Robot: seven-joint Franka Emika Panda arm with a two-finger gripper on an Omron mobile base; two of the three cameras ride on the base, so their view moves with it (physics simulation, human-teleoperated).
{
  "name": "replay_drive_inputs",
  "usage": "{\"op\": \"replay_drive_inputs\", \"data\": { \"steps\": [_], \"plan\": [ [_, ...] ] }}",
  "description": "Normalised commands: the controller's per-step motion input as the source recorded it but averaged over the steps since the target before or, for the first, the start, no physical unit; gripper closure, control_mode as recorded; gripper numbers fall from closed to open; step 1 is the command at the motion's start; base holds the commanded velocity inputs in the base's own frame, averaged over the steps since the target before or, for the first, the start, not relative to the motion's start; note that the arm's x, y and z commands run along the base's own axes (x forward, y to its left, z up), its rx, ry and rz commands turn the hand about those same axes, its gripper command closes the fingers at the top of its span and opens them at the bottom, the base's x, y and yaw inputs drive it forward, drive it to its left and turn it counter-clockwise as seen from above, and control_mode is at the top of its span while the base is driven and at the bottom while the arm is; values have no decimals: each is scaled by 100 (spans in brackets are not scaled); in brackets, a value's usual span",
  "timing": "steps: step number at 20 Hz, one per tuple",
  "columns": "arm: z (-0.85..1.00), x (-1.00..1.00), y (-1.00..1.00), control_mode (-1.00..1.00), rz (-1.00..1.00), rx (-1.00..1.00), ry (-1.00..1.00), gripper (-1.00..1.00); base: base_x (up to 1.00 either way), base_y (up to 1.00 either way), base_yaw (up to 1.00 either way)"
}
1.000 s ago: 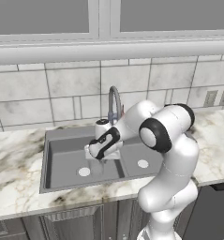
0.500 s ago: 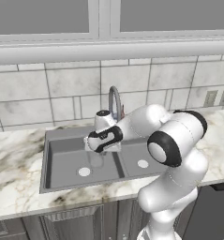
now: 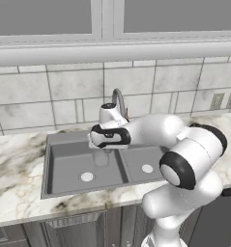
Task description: Move any existing items from the left basin to the right basin for drying. Then move the measuring cup from the counter to the left basin of the sink for washing.
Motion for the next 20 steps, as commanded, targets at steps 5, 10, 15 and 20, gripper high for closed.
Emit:
{"op": "replay_drive_inputs", "data": {
  "steps": [5,10,15,20],
  "plan": [
    [26,-46,-13,-100,-1,0,0,100,0,0,0],
    [25,-34,-29,-100,-1,0,0,100,0,0,0],
    [27,-21,-40,-100,0,0,0,100,0,0,0],
    [7,-21,-55,-100,0,2,0,100,0,0,0]
  ]
}}
